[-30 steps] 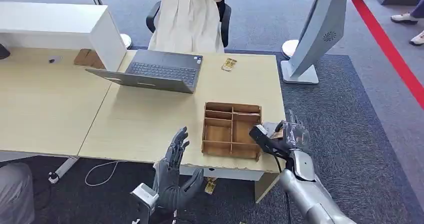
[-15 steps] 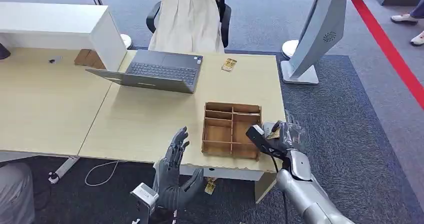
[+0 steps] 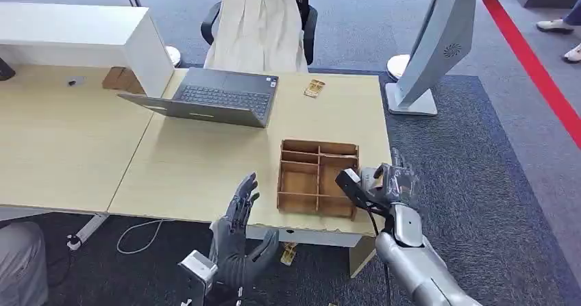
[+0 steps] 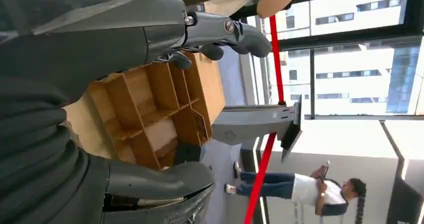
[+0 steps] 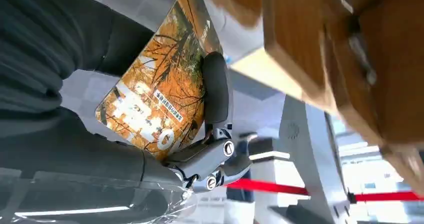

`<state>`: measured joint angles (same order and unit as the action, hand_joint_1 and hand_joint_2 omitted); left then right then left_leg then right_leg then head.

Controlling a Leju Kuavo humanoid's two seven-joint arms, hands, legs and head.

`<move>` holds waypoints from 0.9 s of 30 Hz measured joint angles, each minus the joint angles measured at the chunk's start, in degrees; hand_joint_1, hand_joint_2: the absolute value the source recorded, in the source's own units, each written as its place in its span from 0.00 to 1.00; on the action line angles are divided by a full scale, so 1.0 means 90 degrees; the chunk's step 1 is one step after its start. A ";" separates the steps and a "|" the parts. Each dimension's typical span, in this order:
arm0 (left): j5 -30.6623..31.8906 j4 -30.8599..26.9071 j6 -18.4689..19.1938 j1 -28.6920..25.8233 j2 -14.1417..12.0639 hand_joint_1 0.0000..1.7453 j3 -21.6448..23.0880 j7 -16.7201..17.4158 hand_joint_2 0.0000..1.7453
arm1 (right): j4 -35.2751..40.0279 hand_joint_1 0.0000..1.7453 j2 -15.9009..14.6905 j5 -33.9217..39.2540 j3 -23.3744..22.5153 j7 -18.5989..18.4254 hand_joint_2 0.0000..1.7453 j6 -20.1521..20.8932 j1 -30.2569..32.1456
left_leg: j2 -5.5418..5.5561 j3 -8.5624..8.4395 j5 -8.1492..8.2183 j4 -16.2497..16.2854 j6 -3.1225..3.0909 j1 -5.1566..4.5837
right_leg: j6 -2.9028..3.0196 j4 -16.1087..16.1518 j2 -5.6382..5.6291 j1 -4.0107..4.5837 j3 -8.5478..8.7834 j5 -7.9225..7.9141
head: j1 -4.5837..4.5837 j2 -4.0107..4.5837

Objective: Pass the card to the sensor for recognition and then transmit it.

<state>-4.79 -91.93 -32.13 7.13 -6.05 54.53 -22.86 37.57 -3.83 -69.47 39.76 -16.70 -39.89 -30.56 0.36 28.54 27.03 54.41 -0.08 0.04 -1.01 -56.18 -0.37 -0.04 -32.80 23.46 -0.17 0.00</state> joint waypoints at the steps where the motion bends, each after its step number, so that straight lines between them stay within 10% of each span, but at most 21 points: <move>1: 0.0010 0.0000 0.0005 -0.0001 0.0000 0.00 0.0000 0.0000 1.00 | 0.0143 1.00 0.0000 -0.0185 -0.0044 -0.0046 1.00 0.0000 0.0041 | 0.0000 0.0000 0.0000 0.0000 0.0000 0.0001 | 0.0000 0.0000 0.0000 0.0000 -0.0001 0.0000 | 0.0000 0.0000; 16: -0.0223 0.0027 -0.0121 0.0227 0.0002 0.00 0.0240 -0.0002 1.00 | 0.3980 1.00 -0.0320 -0.1669 -0.1210 -0.0877 1.00 -0.0046 0.0453 | -0.0001 0.0004 0.0001 0.0000 -0.0001 -0.0006 | -0.0002 0.0002 -0.0003 -0.0004 -0.0010 0.0000 | -0.0002 -0.0002; 27: -0.0308 0.0066 -0.0092 0.0320 0.0000 0.00 0.0376 -0.0039 1.00 | 0.5237 1.00 -0.0551 -0.2026 -0.1453 -0.1232 1.00 -0.0034 0.0630 | -0.0002 0.0004 0.0002 0.0000 -0.0001 -0.0004 | -0.0001 0.0001 -0.0005 -0.0002 -0.0011 0.0001 | 0.0000 0.0000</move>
<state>-7.56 -91.34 -32.96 10.02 -6.05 57.92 -23.21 84.70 -8.79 -87.71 26.69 -27.78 -40.19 -24.90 0.34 28.57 27.05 54.41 -0.08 0.01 -1.01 -56.17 -0.42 -0.05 -32.90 23.47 -0.17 0.00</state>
